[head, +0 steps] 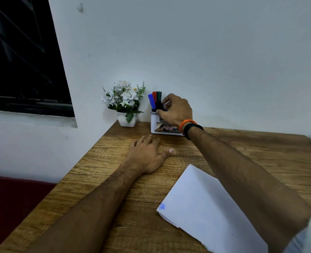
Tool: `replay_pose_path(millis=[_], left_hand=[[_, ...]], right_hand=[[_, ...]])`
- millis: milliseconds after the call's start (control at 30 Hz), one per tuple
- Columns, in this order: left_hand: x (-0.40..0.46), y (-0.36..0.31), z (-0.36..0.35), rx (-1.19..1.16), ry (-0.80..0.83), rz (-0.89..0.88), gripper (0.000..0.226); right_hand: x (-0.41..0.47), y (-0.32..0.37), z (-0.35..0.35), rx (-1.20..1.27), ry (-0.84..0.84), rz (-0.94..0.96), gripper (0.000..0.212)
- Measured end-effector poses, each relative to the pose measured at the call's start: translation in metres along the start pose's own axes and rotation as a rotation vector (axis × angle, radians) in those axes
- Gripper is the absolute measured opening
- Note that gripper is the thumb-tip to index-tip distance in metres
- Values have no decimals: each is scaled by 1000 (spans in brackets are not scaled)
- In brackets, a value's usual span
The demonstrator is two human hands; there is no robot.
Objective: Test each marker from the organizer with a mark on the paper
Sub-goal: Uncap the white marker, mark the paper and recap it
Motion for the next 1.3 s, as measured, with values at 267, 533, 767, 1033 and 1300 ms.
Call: replay_pose_path(millis=[267, 533, 767, 1033, 1300], left_hand=[[0, 0, 0, -6, 17, -6, 79], [-4, 0, 6, -45, 19, 3, 77], [-19, -10, 40, -644, -244, -54, 55], [-42, -35, 63, -731, -394, -351, 52], [-44, -21, 64, -602, -331, -282, 18]], right_hand=[[4, 10, 29, 222, -146, 1, 25], [-47, 44, 80, 868, -41, -175, 24], [-142, 17, 88, 930, 191, -456, 23], [-164, -11, 91, 844, 274, -470, 22], [-154, -17, 114, 465, 499, -295, 25]])
Point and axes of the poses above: each hand's wrist, its own x-axis towards the middle knuckle, its own z-axis out of the back of the hand, y = z × x, the point moved 5 cm from there along x, towards the middle knuckle, and after that the axes turned 11 degrees about x, right-handed, at the moved point
